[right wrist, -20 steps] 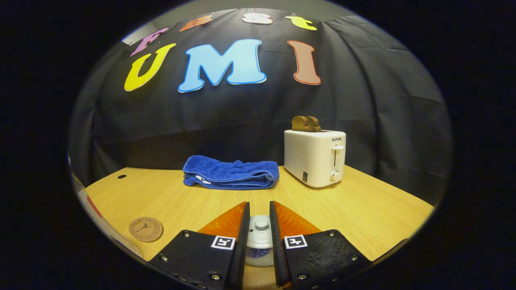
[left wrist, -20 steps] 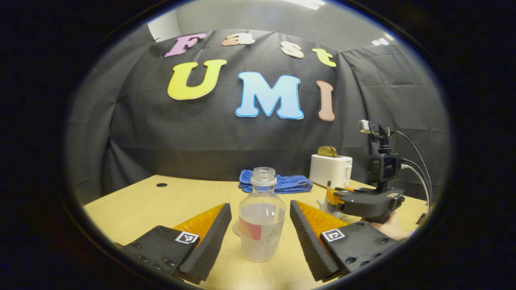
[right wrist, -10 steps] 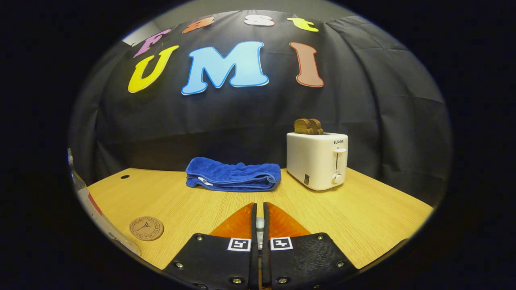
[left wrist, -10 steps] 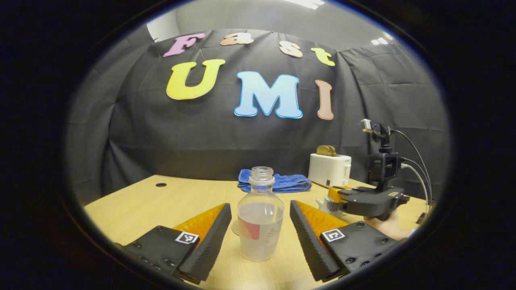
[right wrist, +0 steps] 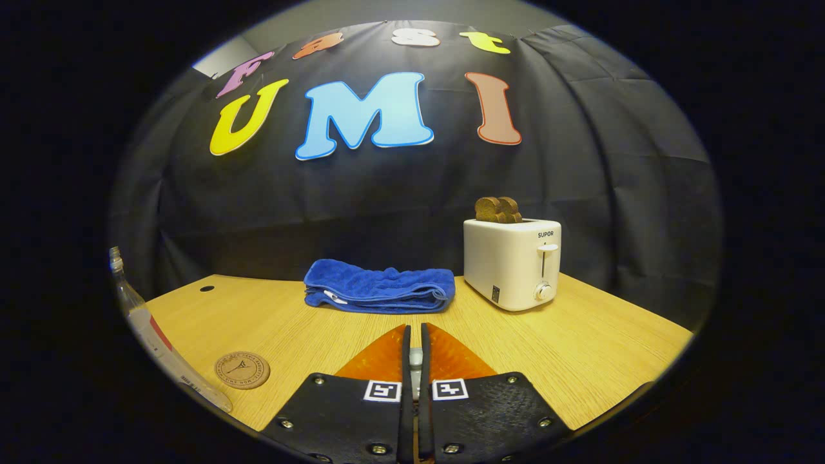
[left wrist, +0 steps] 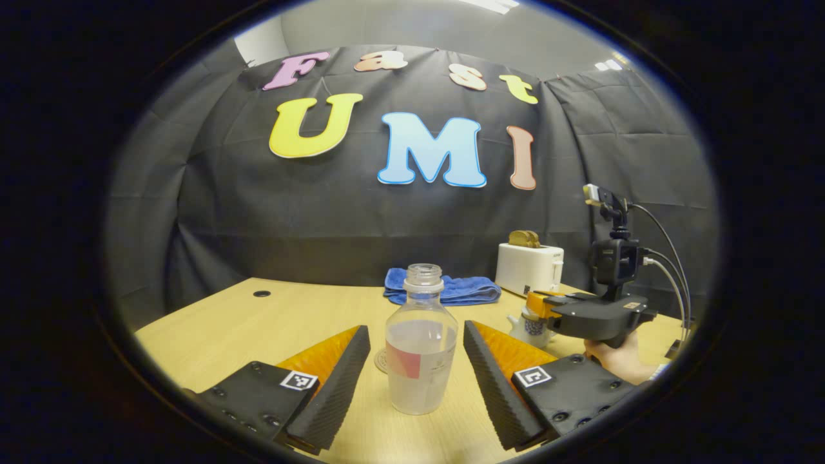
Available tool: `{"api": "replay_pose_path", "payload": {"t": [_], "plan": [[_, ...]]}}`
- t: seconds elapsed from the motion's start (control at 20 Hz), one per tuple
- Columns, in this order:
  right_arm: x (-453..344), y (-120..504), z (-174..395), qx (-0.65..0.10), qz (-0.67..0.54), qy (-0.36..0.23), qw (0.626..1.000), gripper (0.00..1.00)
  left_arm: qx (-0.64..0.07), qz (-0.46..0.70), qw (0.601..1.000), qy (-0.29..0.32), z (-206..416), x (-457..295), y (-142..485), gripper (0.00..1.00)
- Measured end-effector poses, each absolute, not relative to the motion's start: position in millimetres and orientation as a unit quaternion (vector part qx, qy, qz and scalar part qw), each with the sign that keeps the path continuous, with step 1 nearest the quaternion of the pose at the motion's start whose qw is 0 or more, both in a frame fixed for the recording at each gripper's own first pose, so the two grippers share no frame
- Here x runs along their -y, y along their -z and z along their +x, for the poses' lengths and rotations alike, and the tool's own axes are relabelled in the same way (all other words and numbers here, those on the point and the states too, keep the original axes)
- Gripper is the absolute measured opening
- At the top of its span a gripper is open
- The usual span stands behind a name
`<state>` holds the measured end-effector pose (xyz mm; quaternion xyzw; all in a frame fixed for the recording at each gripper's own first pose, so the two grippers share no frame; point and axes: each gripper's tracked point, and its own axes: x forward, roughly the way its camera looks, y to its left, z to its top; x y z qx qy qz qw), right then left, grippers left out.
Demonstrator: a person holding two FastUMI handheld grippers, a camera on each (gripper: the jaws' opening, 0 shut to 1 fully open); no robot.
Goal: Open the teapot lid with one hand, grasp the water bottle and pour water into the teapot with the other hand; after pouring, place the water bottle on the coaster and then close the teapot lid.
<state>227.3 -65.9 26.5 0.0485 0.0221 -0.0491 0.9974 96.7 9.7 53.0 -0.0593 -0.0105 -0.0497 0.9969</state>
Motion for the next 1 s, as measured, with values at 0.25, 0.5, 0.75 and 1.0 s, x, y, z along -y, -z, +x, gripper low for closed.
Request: {"api": "replay_pose_path", "payload": {"t": [0.25, 0.5, 0.75, 1.0], "plan": [[74, -33, 224, -0.016, 0.051, 0.054, 0.997, 0.03, 0.006, -0.06, 0.997, 0.052, 94, -11, -51, 0.99], [92, -47, 215, -0.001, 0.051, 0.065, 0.997, 0.03, -0.014, -0.064, 0.996, 0.056, 99, -8, -40, 0.99], [119, -50, 205, 0.004, 0.043, 0.078, 0.996, 0.03, -0.054, -0.059, 0.994, 0.073, 109, 4, -21, 0.99], [136, -45, 199, 0.001, 0.043, 0.079, 0.996, 0.03, -0.095, -0.048, 0.991, 0.078, 124, 8, -1, 0.96]]}}
